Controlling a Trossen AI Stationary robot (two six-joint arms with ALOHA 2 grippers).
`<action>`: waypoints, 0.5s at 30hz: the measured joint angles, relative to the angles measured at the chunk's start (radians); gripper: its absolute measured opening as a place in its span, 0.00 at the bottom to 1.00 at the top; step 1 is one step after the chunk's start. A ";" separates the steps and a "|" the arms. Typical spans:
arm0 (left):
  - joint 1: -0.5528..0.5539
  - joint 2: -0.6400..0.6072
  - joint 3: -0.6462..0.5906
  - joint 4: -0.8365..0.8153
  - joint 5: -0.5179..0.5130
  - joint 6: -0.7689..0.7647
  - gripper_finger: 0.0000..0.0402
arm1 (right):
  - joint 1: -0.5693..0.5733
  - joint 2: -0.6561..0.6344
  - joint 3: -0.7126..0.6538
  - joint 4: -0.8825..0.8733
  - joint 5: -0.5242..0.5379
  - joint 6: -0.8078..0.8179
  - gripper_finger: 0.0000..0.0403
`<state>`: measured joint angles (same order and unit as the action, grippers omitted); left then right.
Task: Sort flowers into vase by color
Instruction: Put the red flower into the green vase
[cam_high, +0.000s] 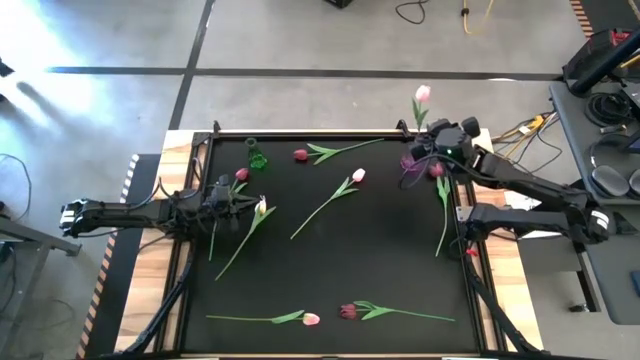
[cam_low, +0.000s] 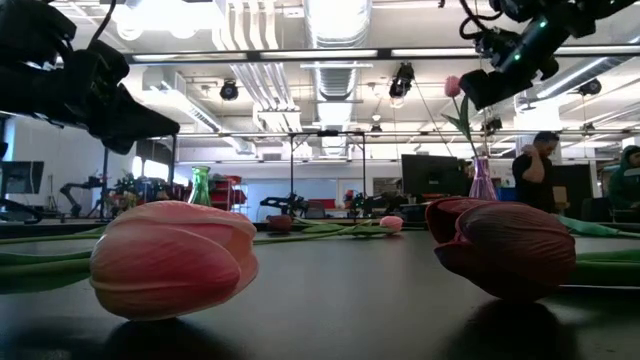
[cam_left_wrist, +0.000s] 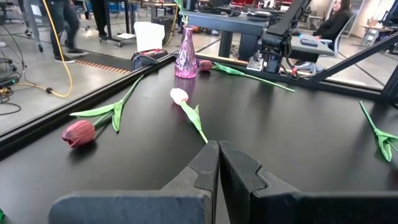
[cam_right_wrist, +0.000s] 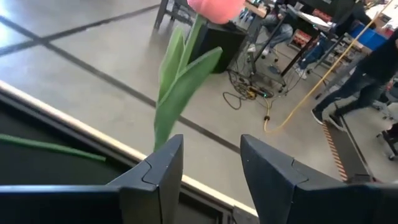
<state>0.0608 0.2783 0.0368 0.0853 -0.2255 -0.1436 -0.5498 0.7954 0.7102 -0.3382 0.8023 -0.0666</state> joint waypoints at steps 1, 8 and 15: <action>0.000 0.001 0.000 0.000 0.000 0.000 0.00 | 0.004 -0.008 0.007 -0.031 0.000 0.007 0.35; 0.000 0.002 0.000 0.001 0.000 0.000 0.00 | 0.073 -0.078 0.010 -0.191 0.002 0.041 0.13; 0.000 0.006 0.000 0.023 0.000 -0.083 0.00 | 0.168 -0.138 -0.013 -0.261 0.004 0.093 0.03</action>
<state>0.0608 0.2839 0.0369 0.1085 -0.2256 -0.2266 -0.3816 0.6571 0.6976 -0.5996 0.8061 0.0269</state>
